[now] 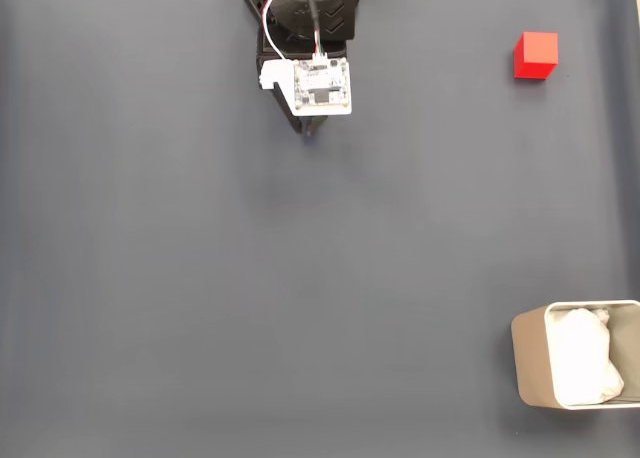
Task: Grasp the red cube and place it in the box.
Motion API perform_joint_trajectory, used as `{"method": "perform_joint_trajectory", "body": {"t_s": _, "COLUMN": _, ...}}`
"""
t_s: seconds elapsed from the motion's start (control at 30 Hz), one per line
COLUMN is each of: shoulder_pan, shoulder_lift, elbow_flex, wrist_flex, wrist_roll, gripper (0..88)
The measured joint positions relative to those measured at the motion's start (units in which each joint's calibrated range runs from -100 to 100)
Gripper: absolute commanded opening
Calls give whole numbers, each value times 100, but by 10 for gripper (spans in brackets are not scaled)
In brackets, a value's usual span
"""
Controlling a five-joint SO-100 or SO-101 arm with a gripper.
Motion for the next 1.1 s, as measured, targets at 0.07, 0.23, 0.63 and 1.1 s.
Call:
{"method": "perform_joint_trajectory", "body": {"t_s": 0.07, "shoulder_pan": 0, "shoulder_lift": 139, "elbow_flex": -99, "wrist_flex": -223, "wrist_roll": 20, "gripper": 0}}
{"method": "perform_joint_trajectory", "body": {"t_s": 0.23, "shoulder_pan": -30, "shoulder_lift": 660, "elbow_flex": -741, "wrist_flex": -533, "wrist_roll": -54, "gripper": 0}}
{"method": "perform_joint_trajectory", "body": {"t_s": 0.63, "shoulder_pan": -141, "shoulder_lift": 2215, "elbow_flex": -3201, "wrist_flex": -589, "wrist_roll": -230, "gripper": 0}}
{"method": "perform_joint_trajectory", "body": {"t_s": 1.1, "shoulder_pan": -200, "shoulder_lift": 4333, "elbow_flex": -6854, "wrist_flex": 493, "wrist_roll": -293, "gripper": 0}}
